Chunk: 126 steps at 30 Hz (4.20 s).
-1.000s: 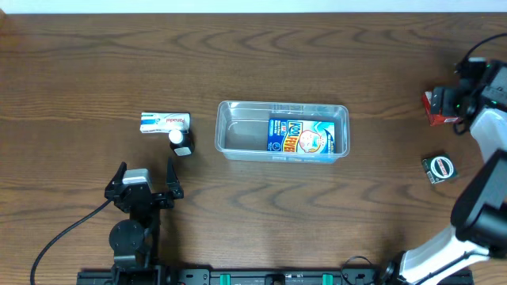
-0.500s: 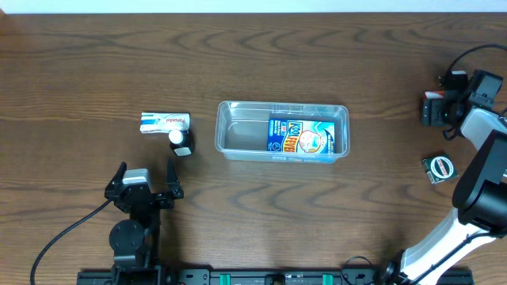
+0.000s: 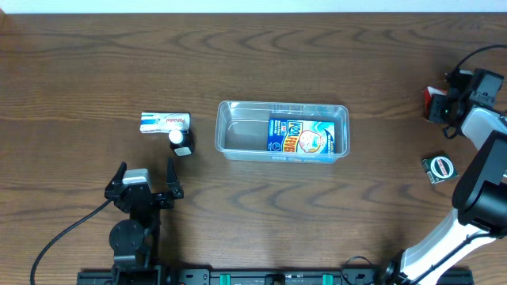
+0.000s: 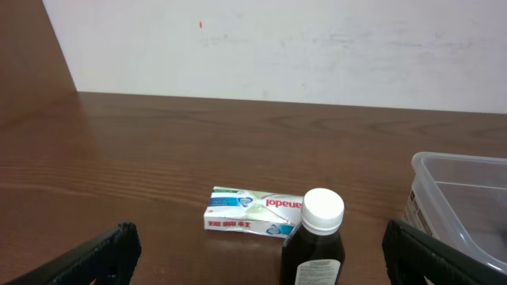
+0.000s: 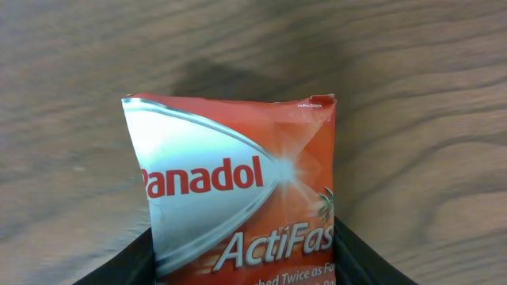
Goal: Pack container
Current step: 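Carry the red packet to the container's left side, then lower the red packet into the container and open the right gripper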
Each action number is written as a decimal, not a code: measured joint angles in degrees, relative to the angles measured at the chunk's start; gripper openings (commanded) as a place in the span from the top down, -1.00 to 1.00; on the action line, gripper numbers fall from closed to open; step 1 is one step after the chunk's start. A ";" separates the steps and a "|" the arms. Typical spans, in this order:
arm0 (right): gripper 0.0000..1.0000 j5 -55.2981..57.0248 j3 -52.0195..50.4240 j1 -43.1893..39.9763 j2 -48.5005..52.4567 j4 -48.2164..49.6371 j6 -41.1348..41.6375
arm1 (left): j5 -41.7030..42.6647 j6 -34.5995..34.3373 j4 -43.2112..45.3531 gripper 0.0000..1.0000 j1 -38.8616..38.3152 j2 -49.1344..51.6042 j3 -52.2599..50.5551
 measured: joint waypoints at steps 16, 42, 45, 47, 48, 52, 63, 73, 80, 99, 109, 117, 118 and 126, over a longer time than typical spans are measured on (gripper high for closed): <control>0.02 -36.13 -0.04 10.19 -19.45 -0.52 20.37 | 0.00 0.00 0.00 -0.96 0.00 0.00 0.00; -0.06 -10.78 -0.02 58.16 -22.36 -17.73 33.38 | 0.02 0.00 0.00 -0.96 0.00 0.00 0.00; -0.10 -2.64 -0.02 61.81 -22.36 -17.75 36.59 | 0.02 0.00 0.00 -0.96 0.00 0.00 0.00; -0.11 1.95 -0.02 63.67 -22.25 -17.31 39.01 | 0.00 0.00 0.00 -0.96 0.00 0.00 0.00; -0.12 3.30 -0.02 64.06 -22.16 -16.92 39.63 | 0.00 0.00 0.00 -0.96 0.00 0.00 0.00; -0.12 8.00 -0.02 65.37 -20.33 -14.45 42.95 | 0.02 0.00 0.00 -0.96 0.00 0.00 0.00; -0.13 8.66 -0.02 65.51 -9.70 -9.94 49.29 | 0.00 0.00 0.00 -0.96 0.00 0.00 0.00; -0.15 7.72 -0.02 66.12 -9.55 -9.46 51.60 | 0.02 0.00 0.00 -0.96 0.00 0.00 0.00; -0.21 7.65 -0.02 67.19 -8.33 -8.59 53.48 | 0.00 0.00 0.00 -0.96 0.00 0.00 0.00; -0.44 8.17 -0.02 67.19 -7.63 -8.07 55.06 | 0.00 0.00 0.00 -0.96 0.00 0.00 0.00; -0.43 7.10 -0.02 67.19 -7.63 -6.54 47.87 | 0.00 0.00 0.00 -0.96 0.00 0.00 0.00; 0.27 0.15 0.00 67.19 -7.63 -4.31 34.10 | 0.02 0.00 0.00 -0.96 0.00 0.00 0.00; 0.39 -0.17 0.00 67.19 -7.63 -4.28 33.22 | 0.00 0.00 0.00 -0.96 0.00 0.00 0.00; 0.97 -2.40 0.00 67.17 -7.63 -3.67 26.62 | 0.02 0.00 0.00 -0.96 0.00 0.00 0.00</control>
